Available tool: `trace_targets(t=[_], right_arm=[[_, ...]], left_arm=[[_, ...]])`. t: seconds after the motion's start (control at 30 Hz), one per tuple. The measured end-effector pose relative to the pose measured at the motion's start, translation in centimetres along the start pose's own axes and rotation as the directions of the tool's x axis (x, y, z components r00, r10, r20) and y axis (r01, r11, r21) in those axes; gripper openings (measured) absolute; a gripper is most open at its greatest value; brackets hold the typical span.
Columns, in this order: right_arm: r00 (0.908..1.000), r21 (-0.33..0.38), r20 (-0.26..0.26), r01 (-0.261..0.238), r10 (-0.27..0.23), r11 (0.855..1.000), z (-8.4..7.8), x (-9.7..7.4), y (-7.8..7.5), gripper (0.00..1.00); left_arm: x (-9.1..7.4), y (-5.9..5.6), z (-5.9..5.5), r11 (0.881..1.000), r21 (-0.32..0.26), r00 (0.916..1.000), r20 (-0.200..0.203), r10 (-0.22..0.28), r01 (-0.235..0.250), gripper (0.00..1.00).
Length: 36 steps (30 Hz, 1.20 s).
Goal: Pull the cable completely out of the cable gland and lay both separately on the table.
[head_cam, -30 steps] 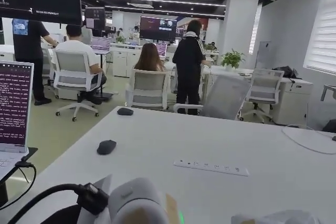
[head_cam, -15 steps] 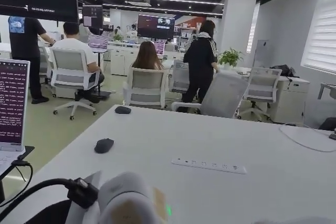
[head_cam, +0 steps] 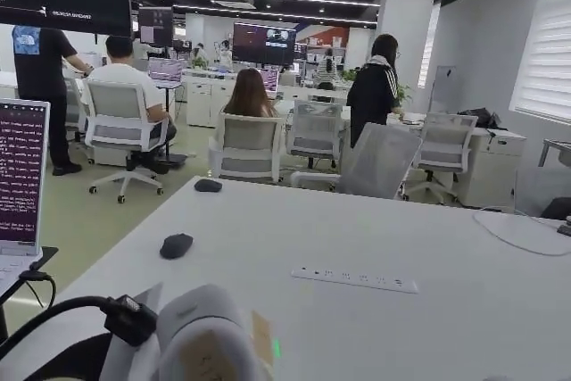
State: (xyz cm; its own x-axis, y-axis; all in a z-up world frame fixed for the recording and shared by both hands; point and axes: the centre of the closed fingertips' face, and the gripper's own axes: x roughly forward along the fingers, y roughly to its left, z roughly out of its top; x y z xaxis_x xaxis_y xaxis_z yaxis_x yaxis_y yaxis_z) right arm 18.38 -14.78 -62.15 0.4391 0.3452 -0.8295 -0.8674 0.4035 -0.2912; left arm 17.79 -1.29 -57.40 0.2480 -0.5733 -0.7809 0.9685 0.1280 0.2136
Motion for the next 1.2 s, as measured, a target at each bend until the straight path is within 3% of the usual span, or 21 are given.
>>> trace_targets(t=[0.1,0.2,0.23,0.27,0.3,0.37,0.47,0.57,0.7,0.83,1.03,1.2], right_arm=[[1.0,0.018,-0.006,-0.003,0.003,1.0,-0.5,0.0,0.0,0.02],[0.9997,0.036,0.016,-0.021,0.021,0.999,0.1,-0.2,0.4,0.03],[0.9997,0.041,0.017,-0.019,0.019,0.999,0.3,-0.2,0.3,0.08],[0.9997,0.053,0.02,-0.016,0.015,0.998,0.8,-0.1,0.3,0.23],[0.9994,0.044,0.032,-0.013,0.011,0.999,1.2,-0.2,0.4,0.32],[0.9963,0.04,0.086,-0.009,0.006,0.999,2.9,-0.4,0.4,0.33],[0.9893,0.048,0.142,-0.042,0.035,0.998,5.2,-0.7,1.2,0.36],[0.9738,0.016,0.213,-0.084,0.078,0.996,8.3,-1.0,2.4,0.36],[0.9728,-0.053,0.208,-0.093,0.102,0.994,10.1,-0.5,3.3,0.33],[0.9815,-0.109,0.16,-0.088,0.105,0.99,10.0,0.6,3.7,0.28],[0.9829,-0.119,0.154,-0.084,0.101,0.989,9.8,0.9,3.4,0.14],[0.9823,-0.154,0.135,-0.109,0.131,0.982,9.2,1.0,4.1,0.02]], left_arm=[[-0.1,0.1,-0.1,1.0,-0.001,1.0,-0.001,0.003,-0.003,0.16],[-0.2,0.1,-0.3,1.0,0.005,0.9999,-0.01,0.012,-0.012,0.16],[-0.2,0.1,-0.3,1.0,0.003,0.9999,-0.01,0.012,-0.012,0.16],[-0.2,0.1,-0.2,1.0,0.001,0.9999,-0.006,0.011,-0.011,0.16],[-0.2,0.1,-0.2,1.0,0.001,0.9999,-0.006,0.011,-0.011,0.16],[-0.2,-0.1,-0.1,1.0,0.002,0.9999,-0.008,0.01,-0.01,0.16],[-0.1,-0.3,0.1,1.0,0.012,0.9999,-0.01,0.01,-0.009,0.16],[0.0,-0.6,0.3,1.0,0.023,0.9999,-0.015,0.007,-0.007,0.16],[0.1,-0.9,0.7,0.999,0.036,0.9999,-0.013,0.003,-0.003,0.16],[0.1,-1.3,1.0,0.999,0.049,1.0,-0.008,-0.003,0.003,0.16],[0.2,-1.6,1.1,0.998,0.055,0.9999,-0.008,-0.008,0.008,0.16],[0.1,-1.3,1.3,0.999,0.051,1.0,-0.001,-0.003,0.003,0.16]])
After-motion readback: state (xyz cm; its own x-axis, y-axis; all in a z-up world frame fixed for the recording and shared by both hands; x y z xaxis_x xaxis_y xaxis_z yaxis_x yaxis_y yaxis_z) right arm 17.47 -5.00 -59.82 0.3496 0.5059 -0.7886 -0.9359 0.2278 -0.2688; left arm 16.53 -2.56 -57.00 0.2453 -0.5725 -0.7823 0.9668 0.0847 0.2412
